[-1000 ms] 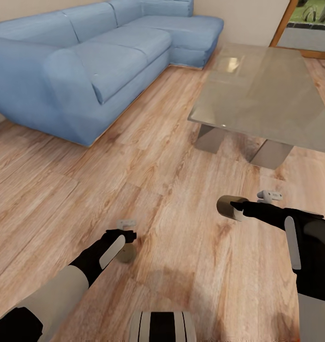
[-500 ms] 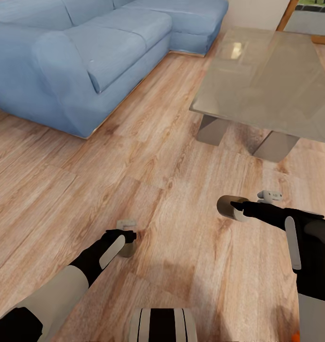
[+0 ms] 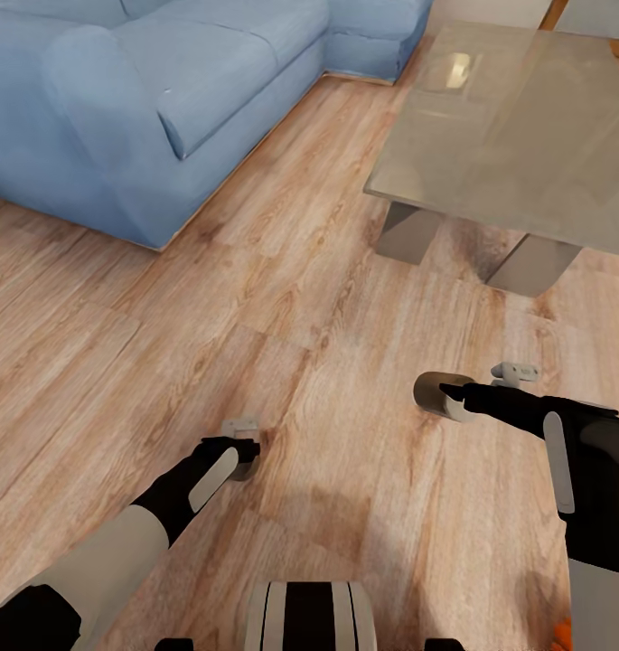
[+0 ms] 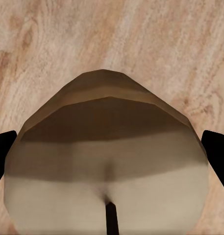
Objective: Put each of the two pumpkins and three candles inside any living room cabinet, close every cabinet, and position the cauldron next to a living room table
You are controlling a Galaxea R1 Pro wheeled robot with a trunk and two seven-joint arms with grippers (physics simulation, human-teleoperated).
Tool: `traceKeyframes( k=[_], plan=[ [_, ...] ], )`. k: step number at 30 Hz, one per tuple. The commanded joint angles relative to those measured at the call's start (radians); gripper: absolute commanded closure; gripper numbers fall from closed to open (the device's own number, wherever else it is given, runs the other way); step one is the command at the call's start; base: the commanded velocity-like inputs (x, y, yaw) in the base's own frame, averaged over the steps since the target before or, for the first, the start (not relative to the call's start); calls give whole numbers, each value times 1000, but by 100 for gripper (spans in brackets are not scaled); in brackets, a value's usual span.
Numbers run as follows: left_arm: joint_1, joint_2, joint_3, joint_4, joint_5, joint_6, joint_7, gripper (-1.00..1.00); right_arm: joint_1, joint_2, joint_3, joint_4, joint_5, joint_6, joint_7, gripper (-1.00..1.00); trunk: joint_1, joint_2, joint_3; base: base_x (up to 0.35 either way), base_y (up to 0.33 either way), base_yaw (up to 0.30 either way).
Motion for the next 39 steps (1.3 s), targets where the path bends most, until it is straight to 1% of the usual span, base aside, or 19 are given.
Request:
traceKeyframes(
  k=[1,7,11,18,25,26,32,39],
  plan=[
    [-1,2,-6,-2,10,1,10,-100,-1,0,-1,-1,-3,5,1,100,0,0,-1,0,0,0],
    [-1,2,-6,-1,10,1,11,-100,-1,0,-1,-1,-3,5,1,100,0,0,-1,0,0,0],
    [-1,2,-6,0,10,1,11,-100,-1,0,-2,-2,-3,5,1,100,2,-1,-16,0,0,0],
    [0,1,-7,3,10,-1,12,-100,-1,0,-2,-1,-3,5,1,100,2,-1,-16,0,0,0],
    [1,8,-7,11,14,-19,3,-100,-1,0,-2,-2,-3,5,1,100,2,-1,-16,0,0,0],
    [1,9,-7,12,14,-21,2,100,-1,0,-2,-1,-3,5,1,100,2,-1,-16,0,0,0],
    [9,12,-7,13,11,-53,-19,100,-1,0,-2,-2,-3,5,1,100,2,-1,-16,0,0,0],
    [11,12,-6,13,11,-60,-25,100,-1,0,-2,-2,-3,5,1,100,2,-1,-16,0,0,0]
  ],
)
